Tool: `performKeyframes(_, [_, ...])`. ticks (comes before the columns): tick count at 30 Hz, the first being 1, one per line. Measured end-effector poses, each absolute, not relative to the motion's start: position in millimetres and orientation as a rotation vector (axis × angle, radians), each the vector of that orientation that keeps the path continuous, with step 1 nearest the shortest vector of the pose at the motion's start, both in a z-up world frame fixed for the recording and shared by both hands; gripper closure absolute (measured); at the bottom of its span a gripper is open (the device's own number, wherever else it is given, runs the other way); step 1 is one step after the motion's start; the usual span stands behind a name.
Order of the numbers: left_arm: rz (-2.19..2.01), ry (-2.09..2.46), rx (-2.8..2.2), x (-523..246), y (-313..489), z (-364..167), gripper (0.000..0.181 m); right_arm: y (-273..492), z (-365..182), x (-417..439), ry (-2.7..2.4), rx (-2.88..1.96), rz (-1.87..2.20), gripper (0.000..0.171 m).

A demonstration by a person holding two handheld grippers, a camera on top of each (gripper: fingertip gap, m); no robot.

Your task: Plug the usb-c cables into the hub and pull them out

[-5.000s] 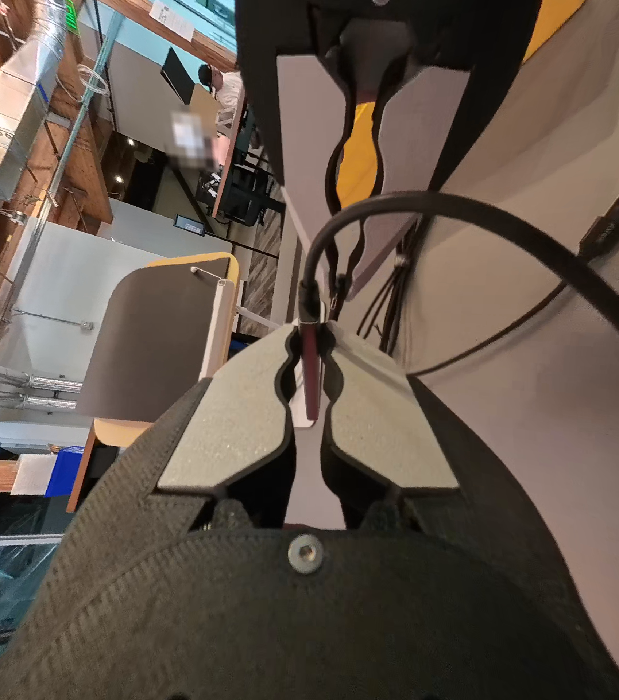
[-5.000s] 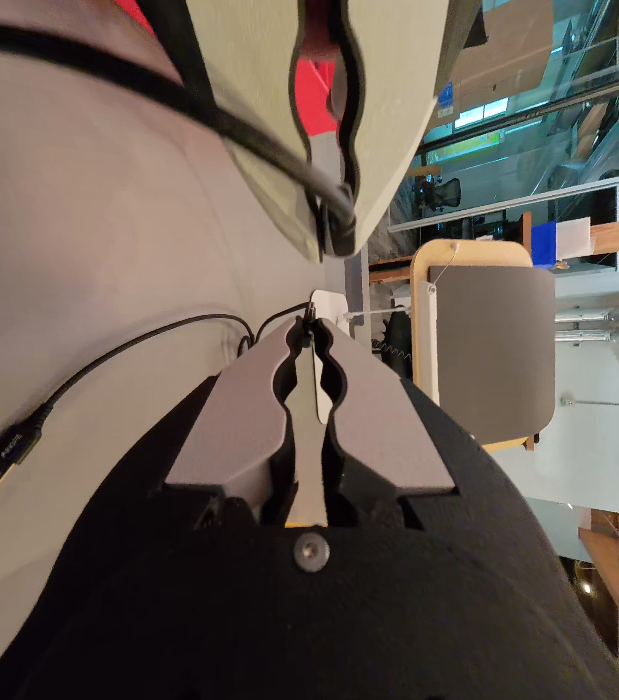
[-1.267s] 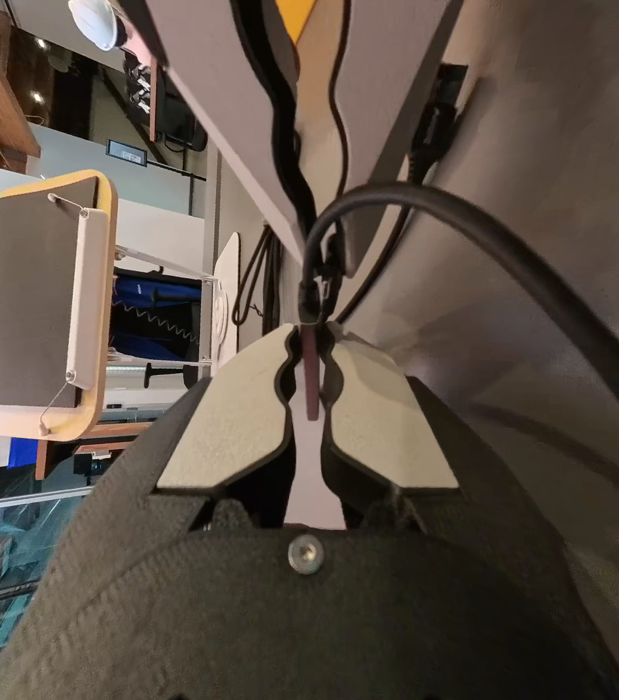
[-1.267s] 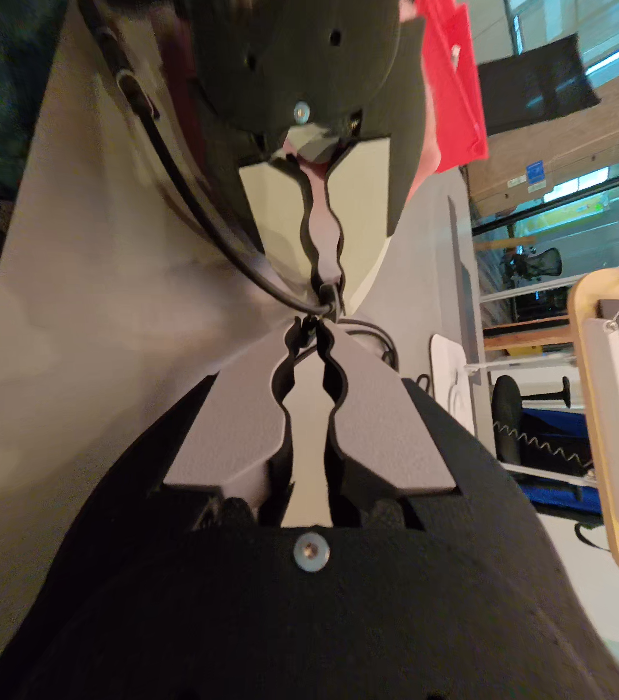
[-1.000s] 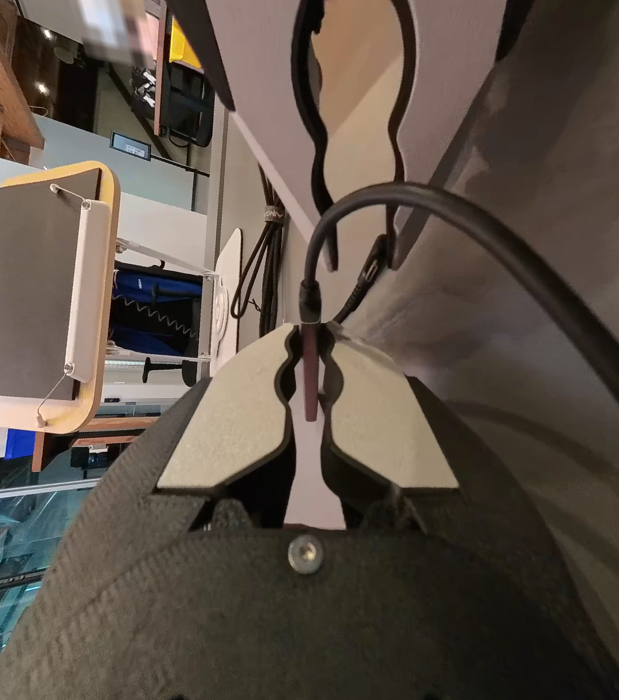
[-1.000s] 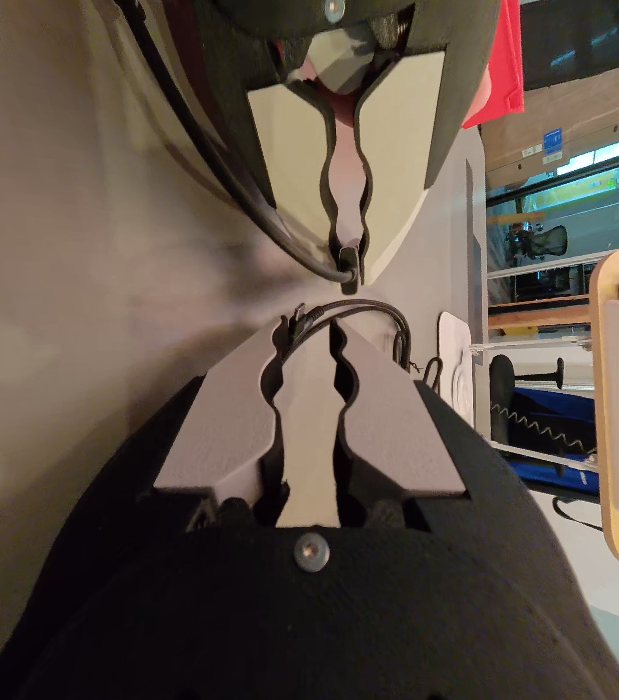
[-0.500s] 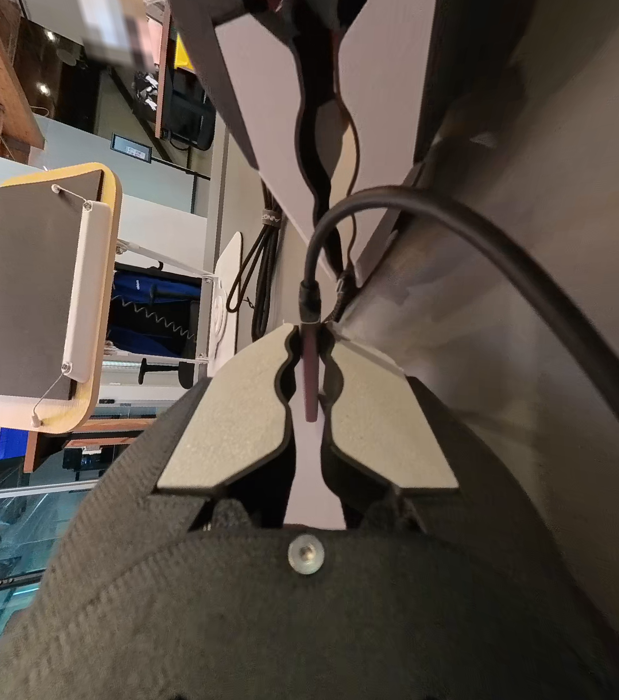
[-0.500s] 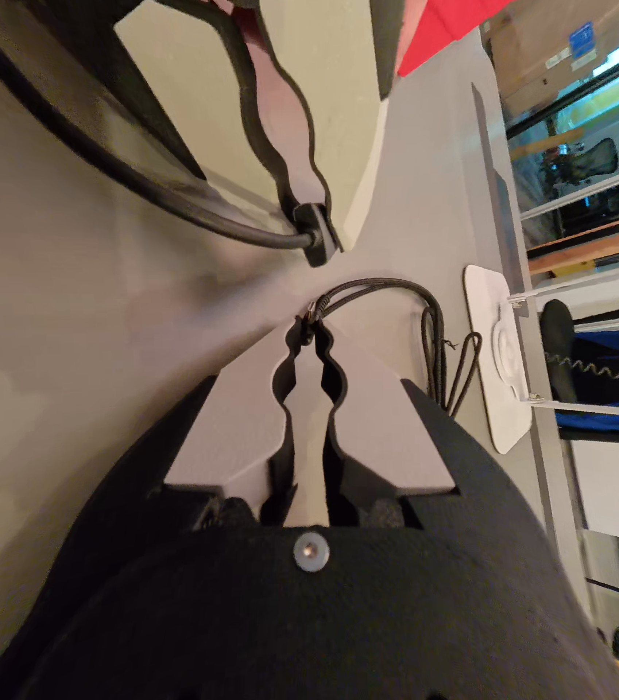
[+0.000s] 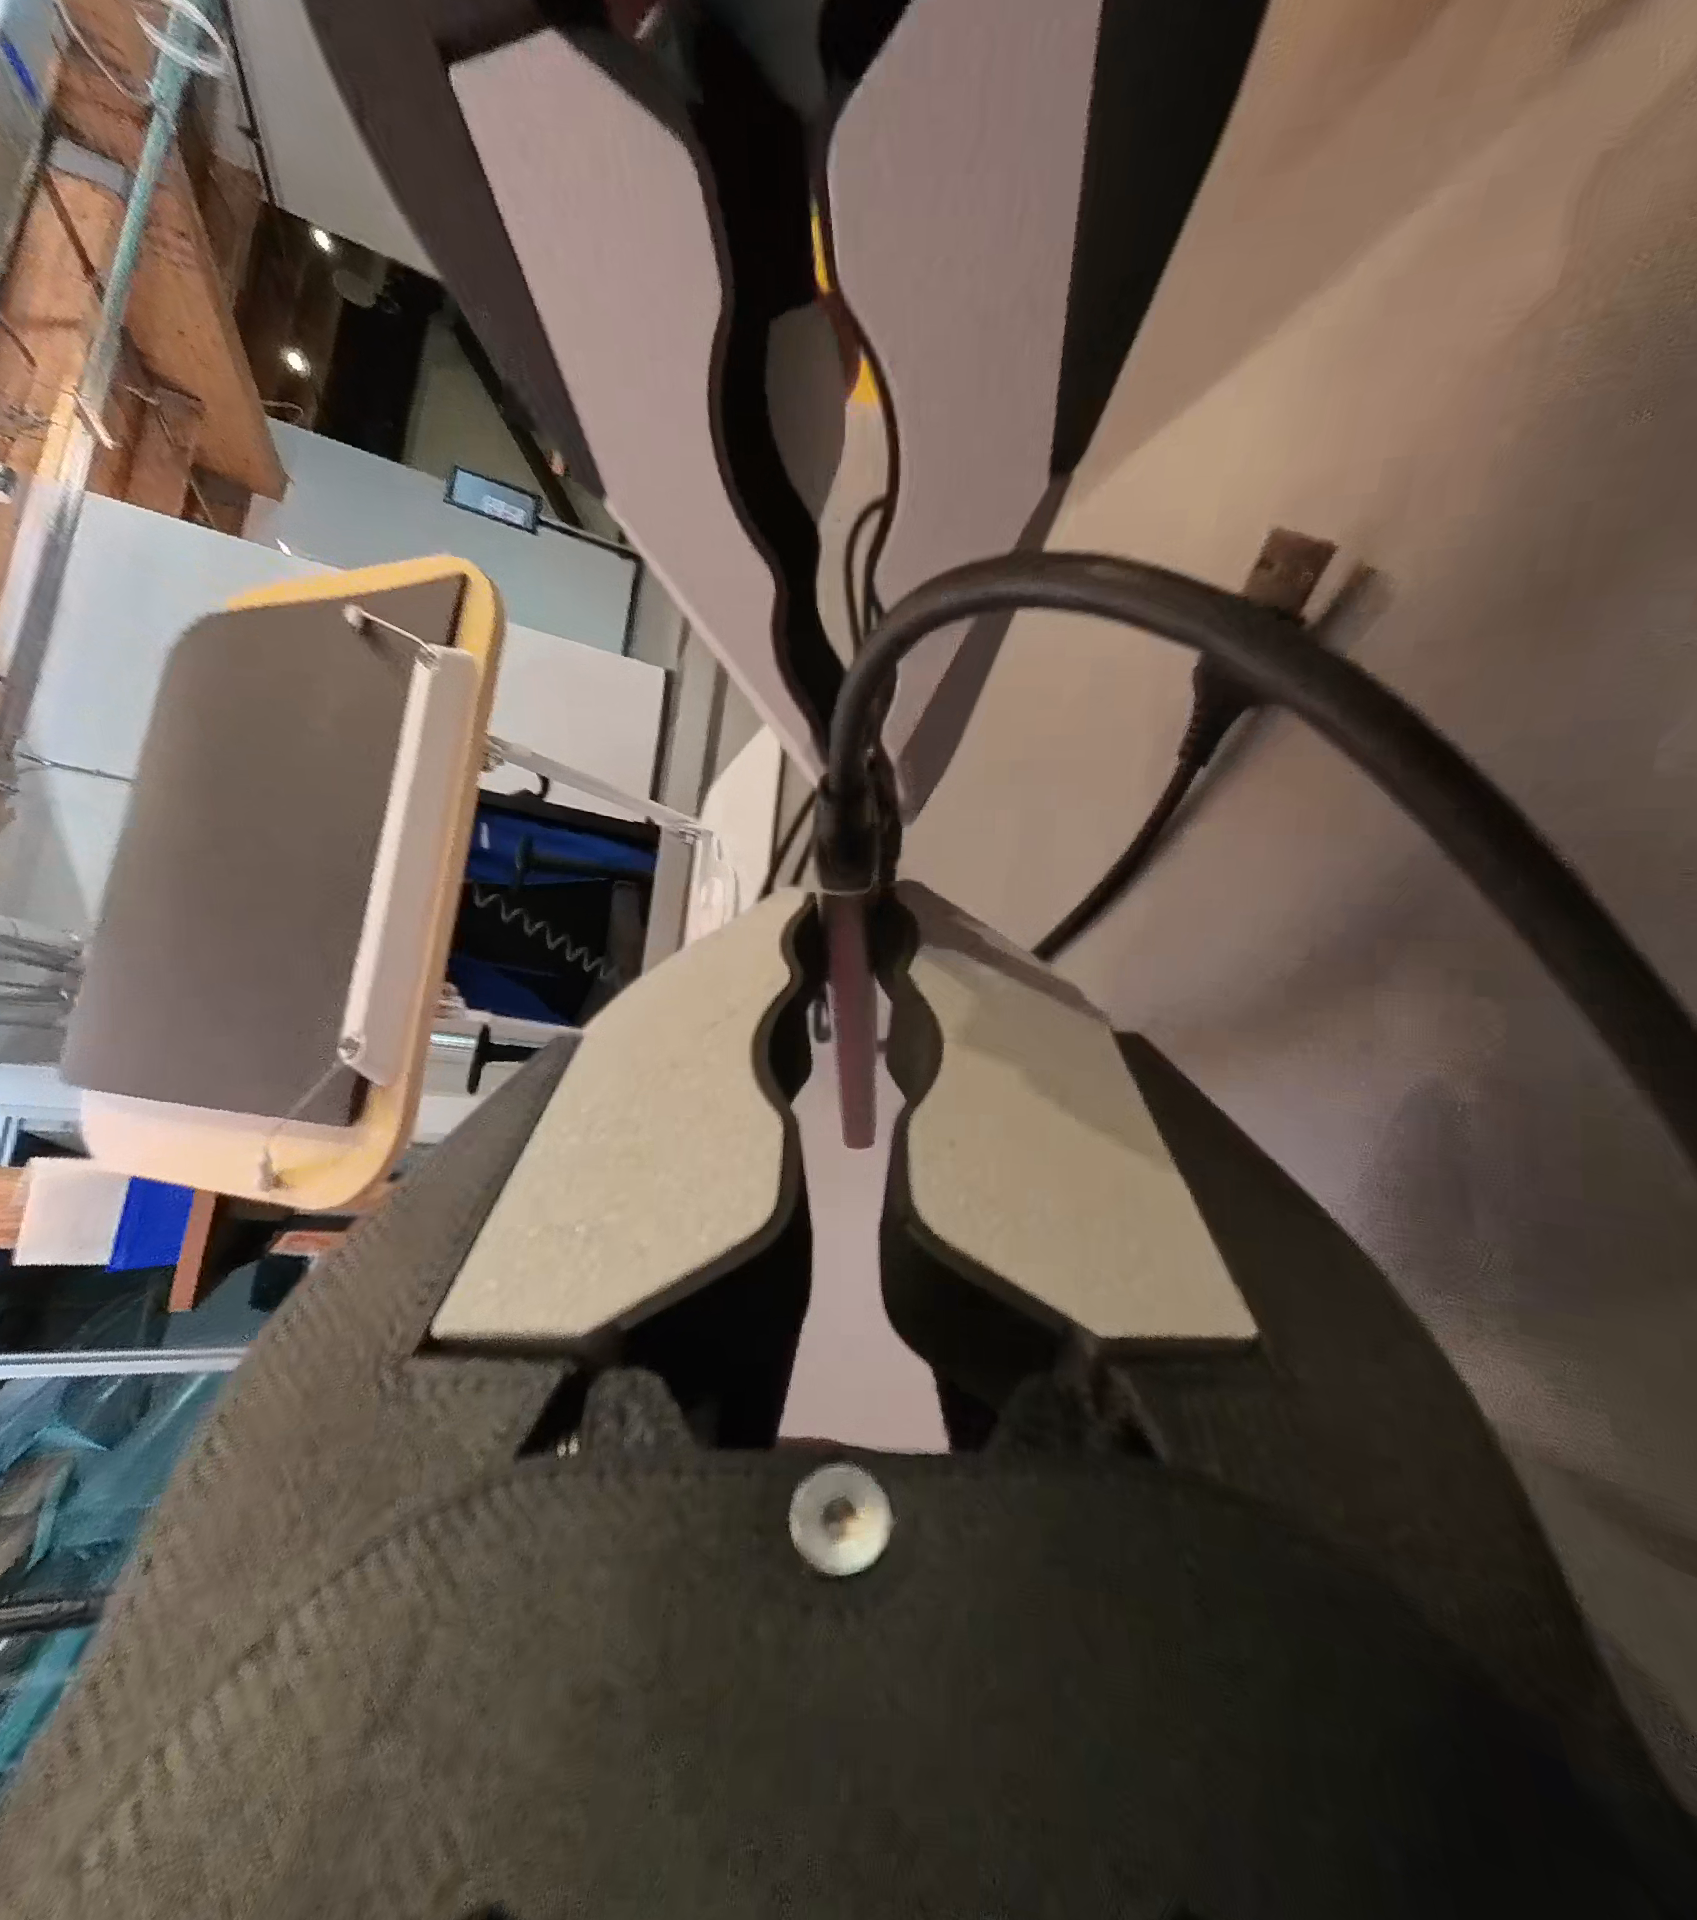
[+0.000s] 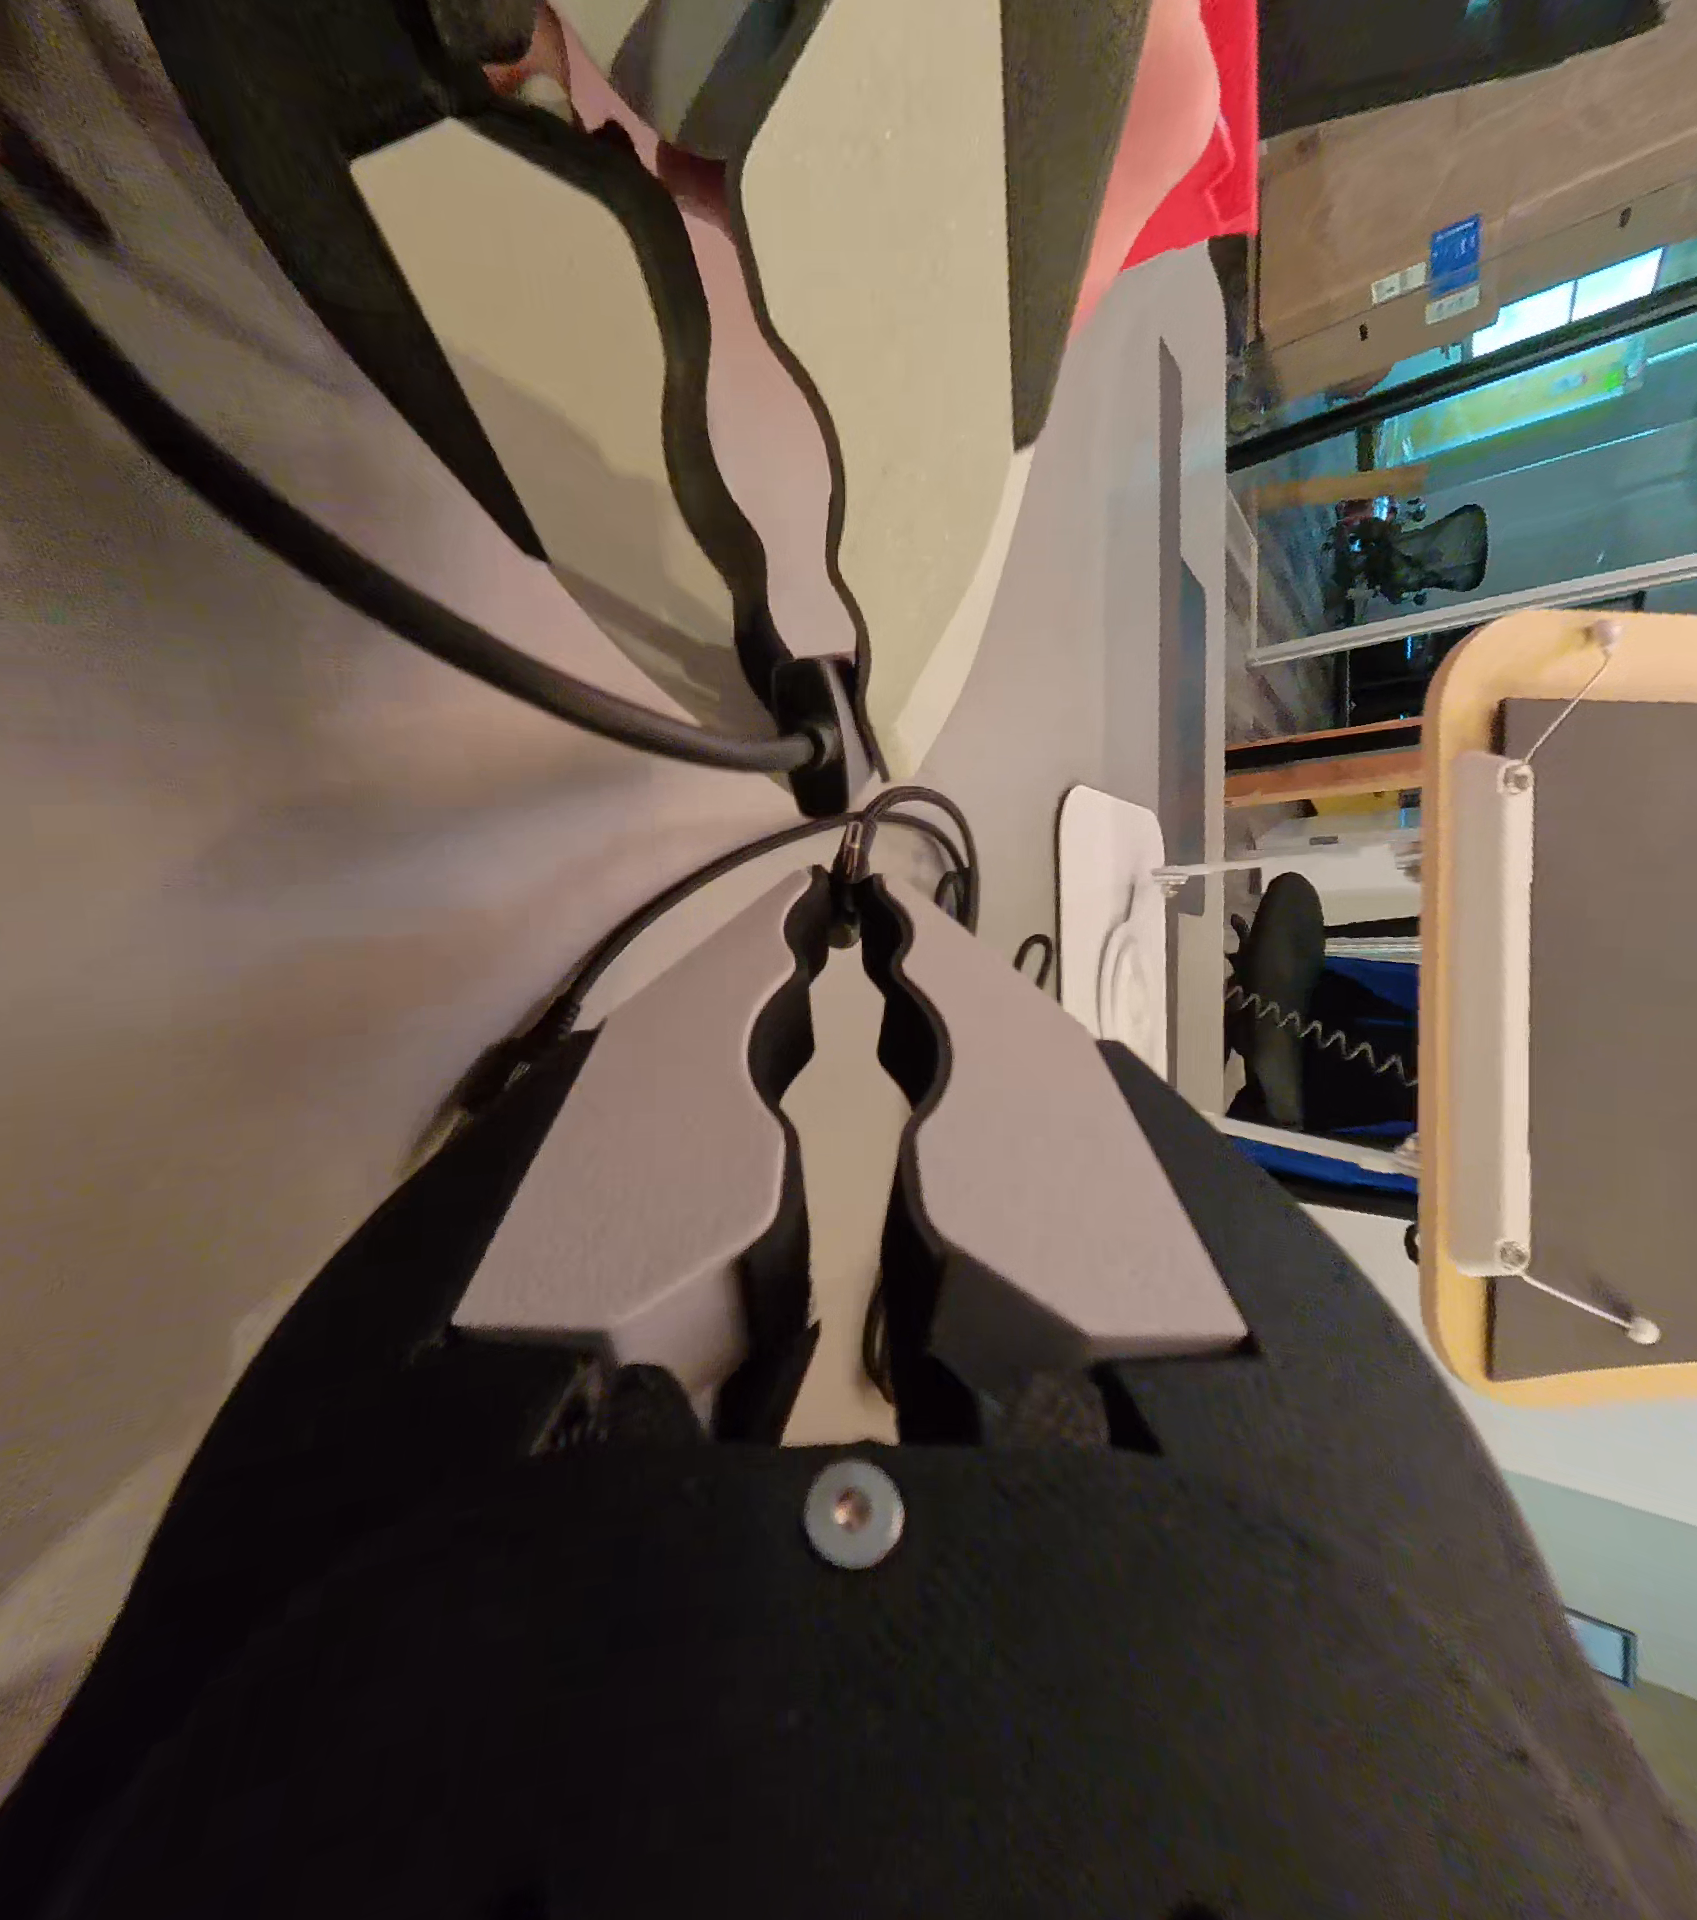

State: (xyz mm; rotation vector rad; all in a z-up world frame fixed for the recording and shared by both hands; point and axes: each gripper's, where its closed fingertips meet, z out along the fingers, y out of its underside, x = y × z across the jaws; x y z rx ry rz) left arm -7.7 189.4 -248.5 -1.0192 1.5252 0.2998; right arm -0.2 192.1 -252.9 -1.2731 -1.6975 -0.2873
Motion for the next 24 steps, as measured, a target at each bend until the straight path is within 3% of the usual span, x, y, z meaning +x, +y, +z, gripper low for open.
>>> performKeyframes(10, [0.32, 1.479, -0.897, 0.9, 175.5, -208.7, 0.173, 193.8, -220.0, -6.6, -1.674, -1.237, -0.361, 0.169])
performKeyframes(24, [0.301, 1.486, -0.889, 1.1, 172.9, -204.3, 0.172, 187.0, -212.3, -7.3, -1.73, -1.14, -0.438, 0.169])
